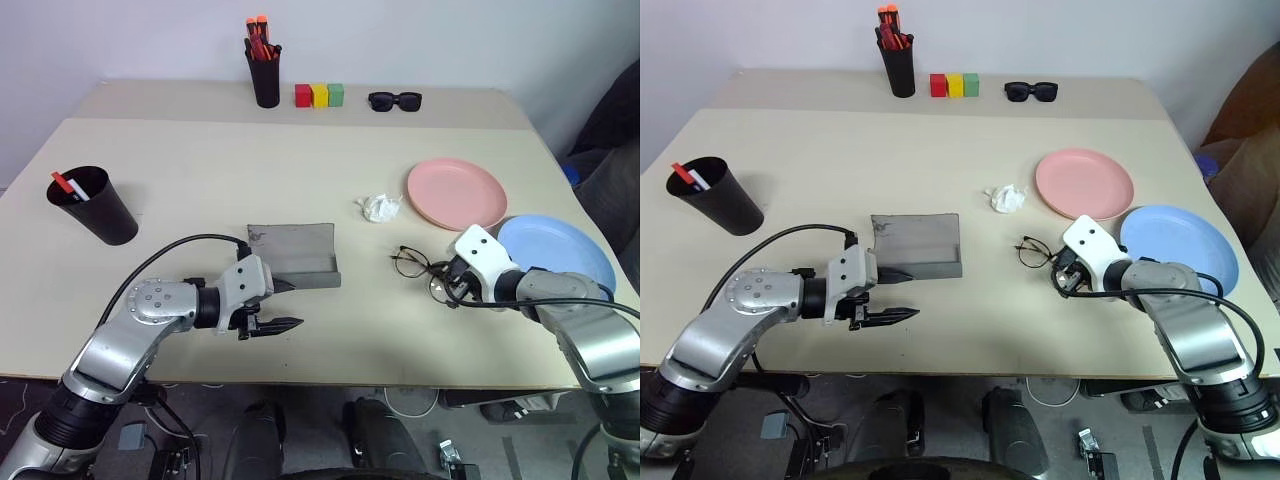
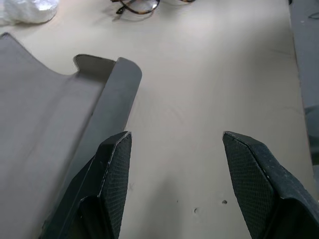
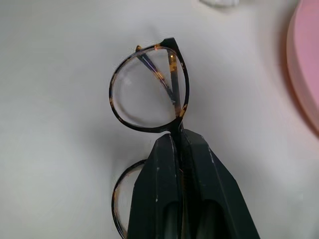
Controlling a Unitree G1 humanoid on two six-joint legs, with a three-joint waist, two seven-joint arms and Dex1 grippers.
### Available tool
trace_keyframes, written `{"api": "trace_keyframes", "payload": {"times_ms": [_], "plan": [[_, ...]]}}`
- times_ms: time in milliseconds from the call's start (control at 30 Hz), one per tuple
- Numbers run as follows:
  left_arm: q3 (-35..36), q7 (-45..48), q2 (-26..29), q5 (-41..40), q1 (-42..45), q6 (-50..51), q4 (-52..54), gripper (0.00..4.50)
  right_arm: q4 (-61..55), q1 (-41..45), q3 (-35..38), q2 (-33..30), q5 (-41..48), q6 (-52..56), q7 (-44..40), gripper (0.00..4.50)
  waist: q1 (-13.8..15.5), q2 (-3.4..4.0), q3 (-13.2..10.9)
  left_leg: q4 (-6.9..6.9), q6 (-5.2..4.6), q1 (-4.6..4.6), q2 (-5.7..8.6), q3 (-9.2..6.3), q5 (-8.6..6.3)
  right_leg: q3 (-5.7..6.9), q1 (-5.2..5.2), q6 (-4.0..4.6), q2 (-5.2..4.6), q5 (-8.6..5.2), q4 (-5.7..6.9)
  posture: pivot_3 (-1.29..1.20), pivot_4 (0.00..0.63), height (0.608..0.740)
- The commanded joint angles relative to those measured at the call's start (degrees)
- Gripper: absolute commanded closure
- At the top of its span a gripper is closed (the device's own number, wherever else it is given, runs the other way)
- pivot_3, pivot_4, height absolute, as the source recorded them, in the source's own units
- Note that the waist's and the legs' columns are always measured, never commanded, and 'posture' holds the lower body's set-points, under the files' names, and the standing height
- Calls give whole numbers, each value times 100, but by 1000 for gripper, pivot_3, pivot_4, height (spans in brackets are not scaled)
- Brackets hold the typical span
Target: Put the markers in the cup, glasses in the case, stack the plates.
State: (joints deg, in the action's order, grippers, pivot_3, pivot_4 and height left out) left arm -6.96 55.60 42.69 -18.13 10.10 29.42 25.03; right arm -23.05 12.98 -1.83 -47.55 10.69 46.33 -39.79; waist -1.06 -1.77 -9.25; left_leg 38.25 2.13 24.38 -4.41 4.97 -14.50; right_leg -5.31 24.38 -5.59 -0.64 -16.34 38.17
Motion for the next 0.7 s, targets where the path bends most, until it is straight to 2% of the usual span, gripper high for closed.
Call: {"api": "trace_keyframes", "payload": {"times_ms": [33,167,267,333,467,567,700], "plan": [[820,-230,84,-99,-335,-238,-197,1534,-606,683,-132,53,151,-136,-185,4480,-28,6,-2,-1,0,-1,-1,0,0,0,2,0,1,0,1,0,150,722],[1663,-212,48,-314,-886,-633,-449,1534,-738,1595,-810,552,218,26,-244,4480,-122,5,-1,-3,0,0,-9,-1,0,4,8,0,5,2,6,0,150,722],[2319,-145,-40,-597,-1337,-846,-625,1534,-324,2448,-1707,1353,-49,-89,-166,4480,-173,5,-1,-4,0,0,-11,5,0,3,9,1,1,2,6,0,150,722],[2529,-88,31,-537,-1641,-1030,-747,1534,192,2946,-2267,1889,-330,-467,-200,4480,-163,7,-2,-4,0,1,-13,10,0,3,16,3,2,3,11,0,150,722],[2711,16,77,-559,-1961,-1287,-765,1534,1221,3432,-2775,2493,-690,-1244,-295,4480,-86,0,2,-3,1,6,-10,15,0,12,16,10,-9,-1,10,0,150,722],[2891,-4,33,-782,-2119,-1232,-511,1534,2097,3642,-3047,2685,-1043,-2009,-430,4480,-71,-9,6,0,1,5,-9,22,0,13,11,13,-14,-1,4,0,150,722],[3011,-43,-13,-984,-2329,-1149,-238,1534,2419,3573,-3057,2645,-1160,-2357,-745,4480,-77,-7,5,-1,1,5,-10,26,0,13,14,13,-14,-1,5,0,150,722]]}}
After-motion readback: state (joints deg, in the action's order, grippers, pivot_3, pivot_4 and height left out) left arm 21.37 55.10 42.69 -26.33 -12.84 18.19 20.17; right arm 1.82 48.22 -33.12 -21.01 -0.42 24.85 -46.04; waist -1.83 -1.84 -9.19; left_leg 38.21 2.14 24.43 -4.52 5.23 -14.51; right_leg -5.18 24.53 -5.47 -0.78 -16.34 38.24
